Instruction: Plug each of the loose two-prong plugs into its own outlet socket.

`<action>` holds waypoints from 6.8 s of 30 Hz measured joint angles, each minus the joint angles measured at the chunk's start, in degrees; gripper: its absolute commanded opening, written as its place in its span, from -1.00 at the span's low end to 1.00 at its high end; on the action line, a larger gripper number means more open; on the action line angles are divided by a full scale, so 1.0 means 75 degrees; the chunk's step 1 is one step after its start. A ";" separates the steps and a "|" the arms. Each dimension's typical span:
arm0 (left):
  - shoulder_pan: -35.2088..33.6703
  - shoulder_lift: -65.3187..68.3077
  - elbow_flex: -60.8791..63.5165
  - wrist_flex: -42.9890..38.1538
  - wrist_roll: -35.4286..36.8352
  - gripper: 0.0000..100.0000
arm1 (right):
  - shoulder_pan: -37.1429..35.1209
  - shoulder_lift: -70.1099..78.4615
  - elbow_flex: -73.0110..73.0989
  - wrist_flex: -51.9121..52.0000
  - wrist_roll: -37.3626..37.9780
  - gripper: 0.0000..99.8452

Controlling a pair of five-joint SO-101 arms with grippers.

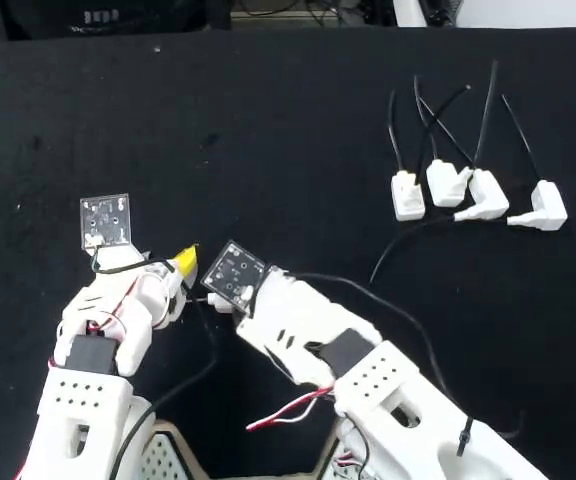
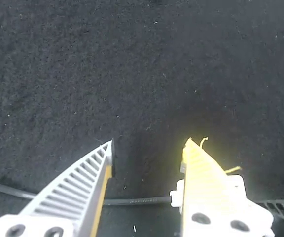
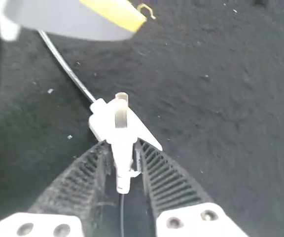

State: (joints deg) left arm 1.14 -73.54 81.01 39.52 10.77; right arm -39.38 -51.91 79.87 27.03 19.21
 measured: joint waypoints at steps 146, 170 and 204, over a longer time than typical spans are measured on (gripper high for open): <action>-0.1477 -0.0023 0.0340 -0.0199 0.0727 -0.55 | 0.0738 1.0256 -1.2249 0.9612 -0.5169 -0.98; -0.3059 -0.0023 0.0340 -0.0492 0.1442 -0.55 | 0.0445 1.0245 -1.1851 0.9623 -0.5908 -0.98; -0.3059 -0.0023 0.0340 -0.0492 0.1442 -0.55 | 0.0586 0.9366 -1.1839 0.9647 -0.5779 -0.97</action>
State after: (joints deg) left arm -21.80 -73.71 83.56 35.82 21.58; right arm -34.99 18.33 -8.92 99.38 -24.13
